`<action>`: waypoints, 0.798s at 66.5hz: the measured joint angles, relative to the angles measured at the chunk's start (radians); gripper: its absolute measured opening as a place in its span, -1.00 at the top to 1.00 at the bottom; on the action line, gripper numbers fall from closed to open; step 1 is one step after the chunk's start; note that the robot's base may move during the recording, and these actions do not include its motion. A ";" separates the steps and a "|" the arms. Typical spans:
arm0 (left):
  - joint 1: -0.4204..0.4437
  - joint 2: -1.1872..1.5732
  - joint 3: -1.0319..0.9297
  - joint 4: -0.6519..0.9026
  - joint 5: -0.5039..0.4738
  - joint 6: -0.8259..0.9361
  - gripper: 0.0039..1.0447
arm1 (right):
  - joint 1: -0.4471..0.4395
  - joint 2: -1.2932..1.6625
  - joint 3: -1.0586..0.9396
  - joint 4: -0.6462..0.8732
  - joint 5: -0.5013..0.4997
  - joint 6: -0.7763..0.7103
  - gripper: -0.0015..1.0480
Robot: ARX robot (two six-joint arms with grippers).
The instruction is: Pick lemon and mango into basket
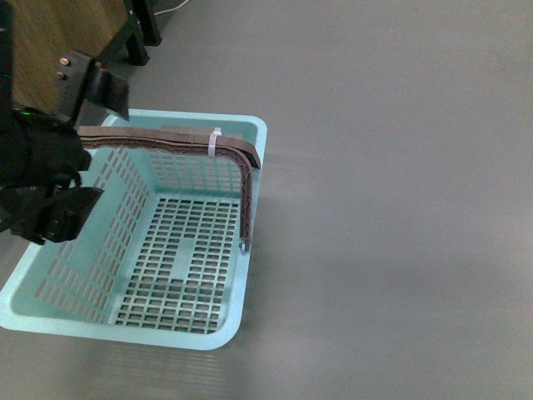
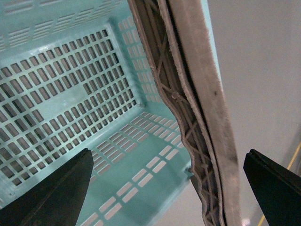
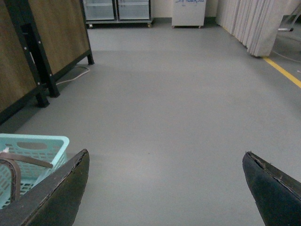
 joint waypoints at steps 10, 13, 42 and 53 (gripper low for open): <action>-0.004 0.095 0.124 -0.040 -0.016 -0.002 -0.87 | 0.000 0.000 0.000 0.000 0.000 0.000 -0.83; -0.004 0.120 0.162 -0.042 -0.019 -0.002 -0.87 | 0.000 0.000 0.000 0.000 0.000 0.000 -0.83; -0.022 0.219 0.361 -0.182 -0.045 -0.066 0.55 | 0.000 0.000 0.000 0.000 0.000 0.000 -0.83; -0.043 0.206 0.388 -0.246 -0.060 -0.061 0.73 | 0.000 0.000 0.000 0.000 0.000 0.000 -0.83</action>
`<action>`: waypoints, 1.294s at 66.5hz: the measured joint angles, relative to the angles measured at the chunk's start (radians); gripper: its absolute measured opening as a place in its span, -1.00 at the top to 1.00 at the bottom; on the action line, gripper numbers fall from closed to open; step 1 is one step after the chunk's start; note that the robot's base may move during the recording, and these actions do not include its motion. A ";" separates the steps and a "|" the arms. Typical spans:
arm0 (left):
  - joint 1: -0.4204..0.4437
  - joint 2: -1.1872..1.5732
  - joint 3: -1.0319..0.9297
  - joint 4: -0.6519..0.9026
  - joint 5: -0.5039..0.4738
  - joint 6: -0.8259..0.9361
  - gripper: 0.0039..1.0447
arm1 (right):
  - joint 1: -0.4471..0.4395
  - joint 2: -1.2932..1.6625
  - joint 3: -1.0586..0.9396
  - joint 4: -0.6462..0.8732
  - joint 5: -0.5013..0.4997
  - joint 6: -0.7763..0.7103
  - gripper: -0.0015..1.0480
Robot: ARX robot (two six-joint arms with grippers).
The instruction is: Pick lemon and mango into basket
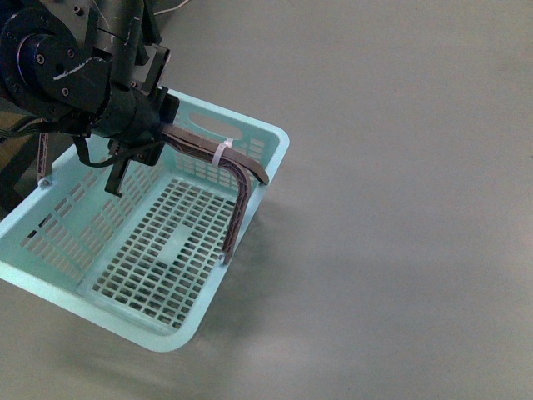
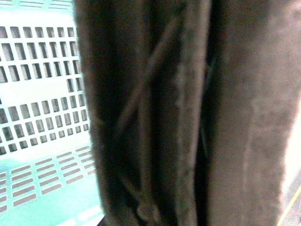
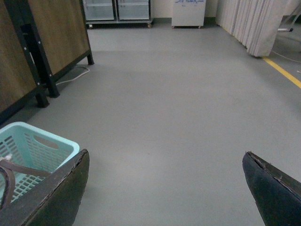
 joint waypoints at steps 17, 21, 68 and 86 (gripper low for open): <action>-0.020 -0.238 -0.192 0.002 -0.031 -0.055 0.73 | 0.000 0.000 0.000 0.000 0.000 0.000 -0.83; -0.026 -0.324 -0.242 0.002 -0.046 -0.071 0.73 | 0.000 0.000 0.000 0.000 0.000 0.000 -0.83; -0.117 -1.126 -0.418 -0.383 -0.221 -0.247 0.73 | 0.000 0.000 0.000 0.000 0.000 0.000 -0.83; -0.158 -1.219 -0.412 -0.451 -0.263 -0.251 0.73 | 0.000 0.000 0.000 0.000 0.000 0.000 -0.83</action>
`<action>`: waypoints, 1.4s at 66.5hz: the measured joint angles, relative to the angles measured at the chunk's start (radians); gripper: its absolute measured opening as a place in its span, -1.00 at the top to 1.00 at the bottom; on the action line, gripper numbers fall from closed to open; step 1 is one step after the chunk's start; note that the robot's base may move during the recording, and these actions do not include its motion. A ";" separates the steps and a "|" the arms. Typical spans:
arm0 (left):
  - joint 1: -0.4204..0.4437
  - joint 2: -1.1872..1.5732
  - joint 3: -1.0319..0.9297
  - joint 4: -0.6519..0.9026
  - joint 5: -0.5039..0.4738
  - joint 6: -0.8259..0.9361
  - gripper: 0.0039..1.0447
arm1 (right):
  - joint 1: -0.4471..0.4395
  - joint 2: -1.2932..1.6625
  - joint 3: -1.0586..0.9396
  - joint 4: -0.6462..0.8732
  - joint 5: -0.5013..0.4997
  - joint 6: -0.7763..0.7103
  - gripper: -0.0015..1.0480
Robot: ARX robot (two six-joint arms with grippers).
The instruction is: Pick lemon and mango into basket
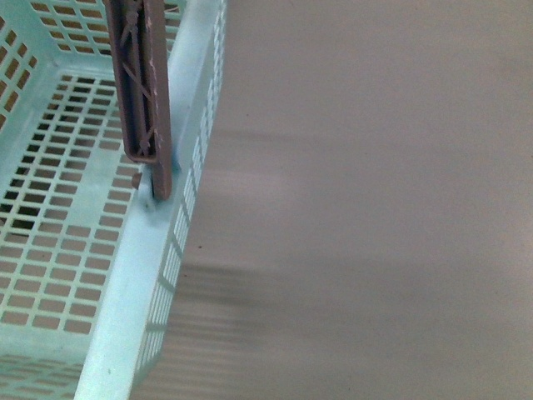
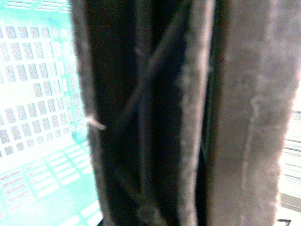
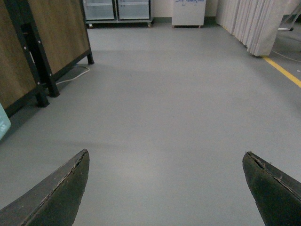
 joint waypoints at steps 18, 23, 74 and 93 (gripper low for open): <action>0.000 -0.008 0.000 0.000 -0.010 0.008 0.73 | 0.000 0.000 0.000 0.000 0.000 0.000 -0.83; 0.000 -0.008 0.000 0.000 -0.008 0.008 0.73 | 0.000 0.000 0.000 0.000 0.000 0.000 -0.83; 0.000 -0.008 0.000 0.000 -0.012 0.009 0.73 | 0.000 0.000 0.000 0.000 0.001 0.000 -0.83; 0.000 -0.008 0.000 0.000 -0.012 0.009 0.73 | 0.000 0.000 0.000 0.000 0.000 0.000 -0.83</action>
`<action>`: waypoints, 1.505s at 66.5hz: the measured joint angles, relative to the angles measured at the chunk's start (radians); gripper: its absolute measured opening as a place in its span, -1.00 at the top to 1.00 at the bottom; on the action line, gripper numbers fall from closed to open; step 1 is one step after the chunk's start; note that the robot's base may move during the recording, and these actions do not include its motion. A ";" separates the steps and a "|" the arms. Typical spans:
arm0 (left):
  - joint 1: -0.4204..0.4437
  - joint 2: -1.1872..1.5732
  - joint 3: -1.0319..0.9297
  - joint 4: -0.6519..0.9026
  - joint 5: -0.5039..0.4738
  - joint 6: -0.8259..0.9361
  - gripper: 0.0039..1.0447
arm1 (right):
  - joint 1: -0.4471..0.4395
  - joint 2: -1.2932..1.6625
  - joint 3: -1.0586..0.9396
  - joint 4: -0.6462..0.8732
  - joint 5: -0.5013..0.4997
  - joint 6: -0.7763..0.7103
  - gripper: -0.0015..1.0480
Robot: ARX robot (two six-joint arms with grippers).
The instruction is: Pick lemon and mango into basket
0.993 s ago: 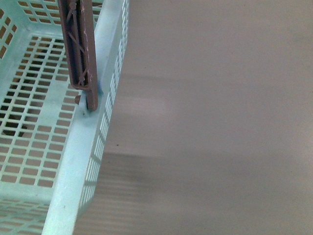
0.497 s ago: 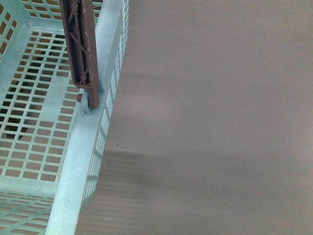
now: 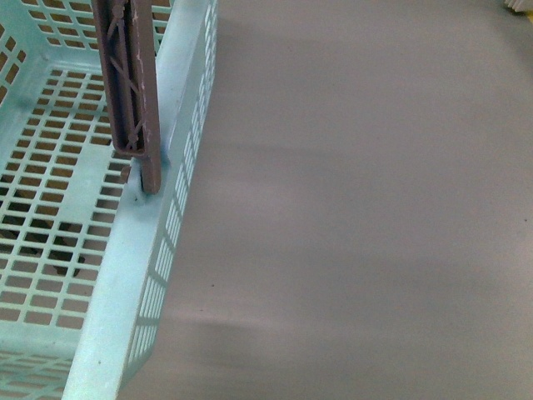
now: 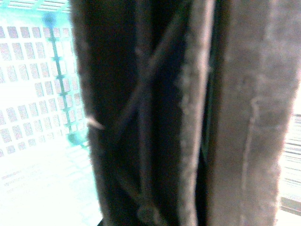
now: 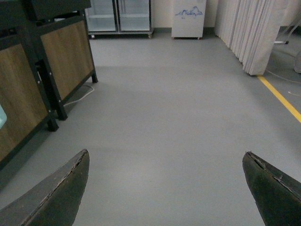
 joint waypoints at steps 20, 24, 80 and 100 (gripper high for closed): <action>0.000 0.000 0.001 0.000 0.000 0.000 0.73 | 0.000 0.000 0.000 0.000 -0.001 0.000 -0.83; 0.000 0.000 0.001 0.000 0.000 0.000 0.73 | 0.000 0.000 0.000 0.000 0.000 0.000 -0.83; 0.000 0.000 0.001 0.000 0.000 0.000 0.73 | 0.000 0.000 0.000 0.000 0.000 0.000 -0.83; 0.000 -0.001 0.003 0.000 -0.001 0.000 0.73 | 0.000 0.000 0.000 0.000 0.001 0.000 -0.83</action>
